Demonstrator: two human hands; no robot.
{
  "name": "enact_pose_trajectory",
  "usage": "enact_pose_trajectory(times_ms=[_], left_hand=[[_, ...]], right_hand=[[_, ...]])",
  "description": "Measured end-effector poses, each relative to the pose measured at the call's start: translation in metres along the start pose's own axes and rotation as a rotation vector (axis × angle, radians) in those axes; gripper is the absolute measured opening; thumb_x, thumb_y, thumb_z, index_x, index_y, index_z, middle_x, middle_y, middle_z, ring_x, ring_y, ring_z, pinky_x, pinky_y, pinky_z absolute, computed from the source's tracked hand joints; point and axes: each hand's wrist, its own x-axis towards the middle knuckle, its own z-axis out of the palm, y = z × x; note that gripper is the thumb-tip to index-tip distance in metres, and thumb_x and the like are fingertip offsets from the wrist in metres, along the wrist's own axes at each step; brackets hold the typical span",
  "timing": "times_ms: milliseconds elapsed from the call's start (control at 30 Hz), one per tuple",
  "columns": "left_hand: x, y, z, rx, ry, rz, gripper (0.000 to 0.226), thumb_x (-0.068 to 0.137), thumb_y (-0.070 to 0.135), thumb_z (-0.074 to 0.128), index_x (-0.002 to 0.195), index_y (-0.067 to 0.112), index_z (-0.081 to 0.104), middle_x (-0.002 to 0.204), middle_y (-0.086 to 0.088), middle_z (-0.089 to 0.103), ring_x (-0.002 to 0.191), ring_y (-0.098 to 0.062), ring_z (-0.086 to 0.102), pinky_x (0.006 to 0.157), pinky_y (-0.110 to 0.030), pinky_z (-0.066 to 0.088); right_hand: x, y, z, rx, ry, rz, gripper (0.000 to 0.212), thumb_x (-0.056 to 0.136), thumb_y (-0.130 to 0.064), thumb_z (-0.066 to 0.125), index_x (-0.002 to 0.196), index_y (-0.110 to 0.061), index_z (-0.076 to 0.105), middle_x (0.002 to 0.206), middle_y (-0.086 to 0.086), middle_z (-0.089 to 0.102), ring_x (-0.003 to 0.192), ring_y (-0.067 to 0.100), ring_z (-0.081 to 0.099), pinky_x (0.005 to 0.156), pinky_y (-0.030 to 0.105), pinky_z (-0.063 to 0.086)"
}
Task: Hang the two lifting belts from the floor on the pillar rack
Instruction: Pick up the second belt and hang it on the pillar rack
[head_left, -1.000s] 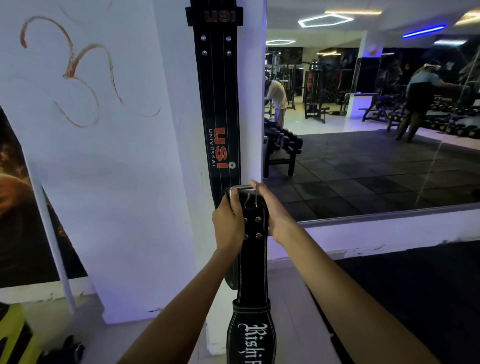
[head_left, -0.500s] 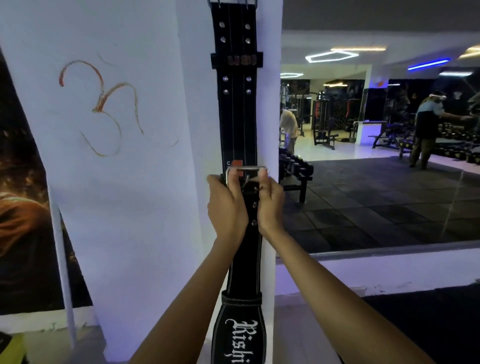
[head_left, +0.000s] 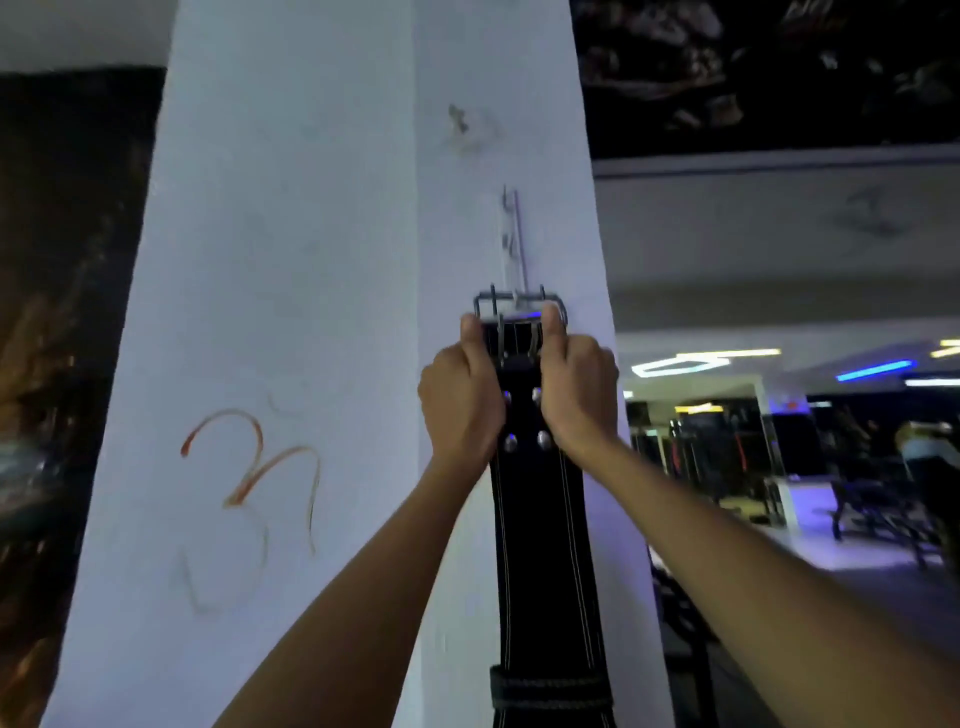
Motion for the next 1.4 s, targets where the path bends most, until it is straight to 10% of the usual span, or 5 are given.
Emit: enact_pose_trajectory(times_ms=[300,733,900,1267,1400], left_hand=[[0.161,0.004,0.085,0.171,-0.062,-0.083,0.052,0.1,0.037,0.024,0.122,0.0,0.053,0.128,-0.02,0.056,0.12,-0.036,0.049,0.096,-0.039,0.037],[0.194,-0.03,0.116,0.254,-0.085,0.043,0.034,0.096,0.013,0.03,0.125,0.006,0.045,0.122,-0.016,0.053,0.115,-0.038,0.049,0.08,-0.037,0.035],[0.172,-0.04,0.115,0.077,-0.147,0.001,0.055,0.096,0.05,0.027,0.118,0.003,0.047,0.123,-0.013,0.054,0.113,-0.036,0.05,0.085,-0.039,0.034],[0.178,-0.034,0.117,0.224,-0.108,-0.057,0.045,0.097,0.041,0.031,0.117,0.004,0.046,0.121,-0.012,0.056,0.113,-0.032,0.051,0.081,-0.038,0.035],[0.16,-0.036,0.109,0.311,-0.079,0.079,0.045,0.098,0.041,0.027,0.126,0.008,0.041,0.128,-0.008,0.053,0.118,-0.028,0.047,0.096,-0.043,0.032]], right_hand=[[0.181,0.008,0.062,-0.171,0.059,0.0,0.058,0.098,-0.043,0.022,0.115,0.001,0.056,0.122,0.022,0.058,0.114,0.037,0.052,0.088,0.039,0.04],[0.222,0.042,0.087,-0.263,-0.07,-0.048,0.061,0.096,-0.048,0.02,0.116,-0.002,0.055,0.123,0.02,0.057,0.114,0.036,0.05,0.08,0.034,0.033],[0.208,0.052,0.08,-0.176,-0.214,-0.096,0.066,0.088,-0.063,0.024,0.116,-0.01,0.051,0.121,0.01,0.058,0.111,0.031,0.051,0.082,0.035,0.035],[0.214,0.04,0.086,-0.138,-0.127,0.011,0.042,0.09,-0.05,0.039,0.082,-0.011,0.053,0.095,0.011,0.06,0.088,0.031,0.053,0.069,0.032,0.034],[0.185,0.043,0.085,-0.205,-0.053,-0.058,0.047,0.097,-0.042,0.025,0.122,-0.011,0.05,0.125,0.009,0.057,0.109,0.033,0.054,0.078,0.033,0.035]])
